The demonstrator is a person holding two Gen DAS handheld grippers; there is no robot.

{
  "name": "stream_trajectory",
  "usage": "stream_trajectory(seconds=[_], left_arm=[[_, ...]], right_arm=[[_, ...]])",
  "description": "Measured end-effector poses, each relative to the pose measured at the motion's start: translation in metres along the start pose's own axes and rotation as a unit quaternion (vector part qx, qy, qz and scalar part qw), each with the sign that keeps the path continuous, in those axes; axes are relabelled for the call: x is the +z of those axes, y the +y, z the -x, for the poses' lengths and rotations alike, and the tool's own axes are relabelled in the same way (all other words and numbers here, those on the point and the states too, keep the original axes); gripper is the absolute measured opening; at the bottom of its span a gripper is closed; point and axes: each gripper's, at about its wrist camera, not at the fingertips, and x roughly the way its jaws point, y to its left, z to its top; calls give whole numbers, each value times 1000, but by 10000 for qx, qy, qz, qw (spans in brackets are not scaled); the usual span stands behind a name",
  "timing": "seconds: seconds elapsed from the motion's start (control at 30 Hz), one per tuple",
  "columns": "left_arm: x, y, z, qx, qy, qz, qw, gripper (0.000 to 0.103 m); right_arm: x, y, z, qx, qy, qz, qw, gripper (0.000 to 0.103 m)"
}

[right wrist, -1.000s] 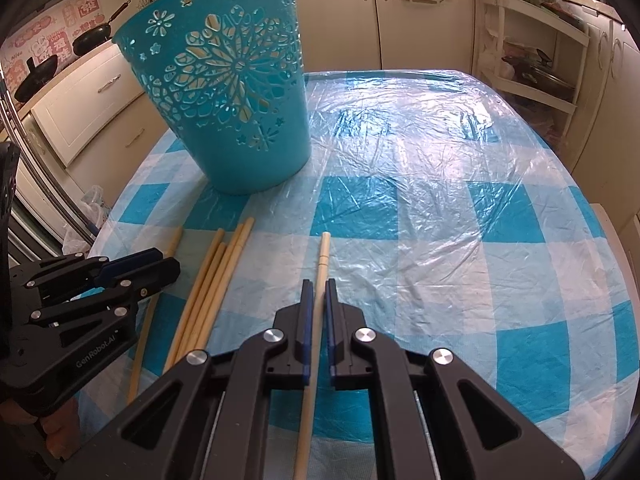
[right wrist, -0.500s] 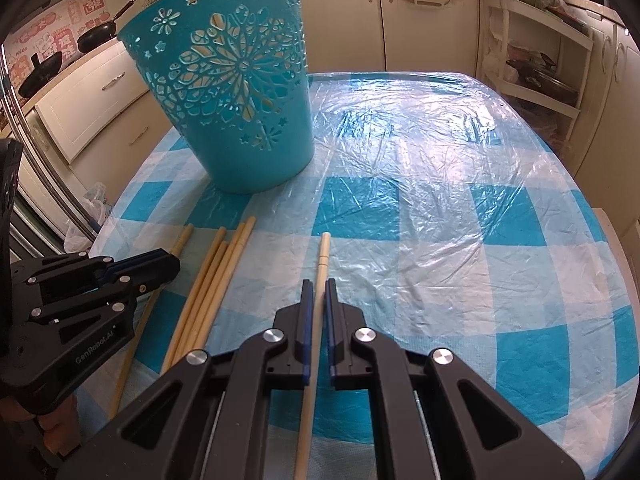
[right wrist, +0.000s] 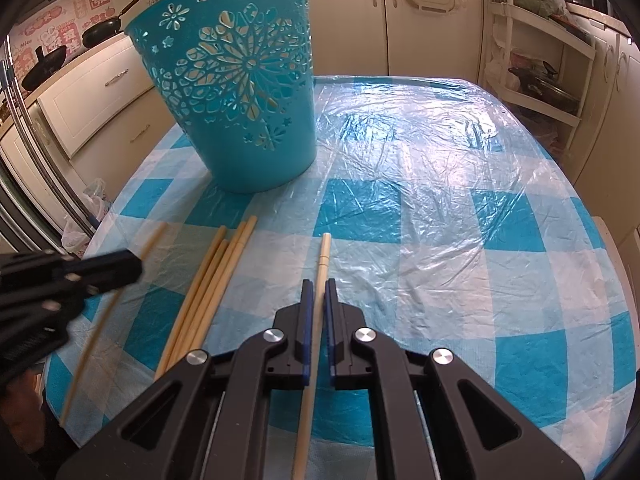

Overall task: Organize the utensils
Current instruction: 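Lift the chopstick with the left tool and open it over the teal basket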

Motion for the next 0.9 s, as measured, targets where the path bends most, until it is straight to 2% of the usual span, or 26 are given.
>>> stream_trajectory(seconds=[0.17,0.3,0.4,0.63,0.8,0.9], left_arm=[[28,1,60,-413,-661,87,9969,5],[58,1,97,-494,-1215,147,9913,5],[82,0,110,-439,-1561,199,9866,5],[141,2,117,-269,-2300,484,9716,5],[186,2,112,-146,-3002,654,9515,5],[210,1,90,243,-3283,780,9410,5]], right_arm=[[0,0,0,15,-4,-18,10000,7],[0,-1,1,27,-6,-27,10000,6],[0,-1,1,28,-6,-30,10000,6],[0,-2,1,39,-10,-49,10000,6],[0,-2,1,56,-10,-70,10000,7],[1,-4,1,109,-11,-127,9999,6]])
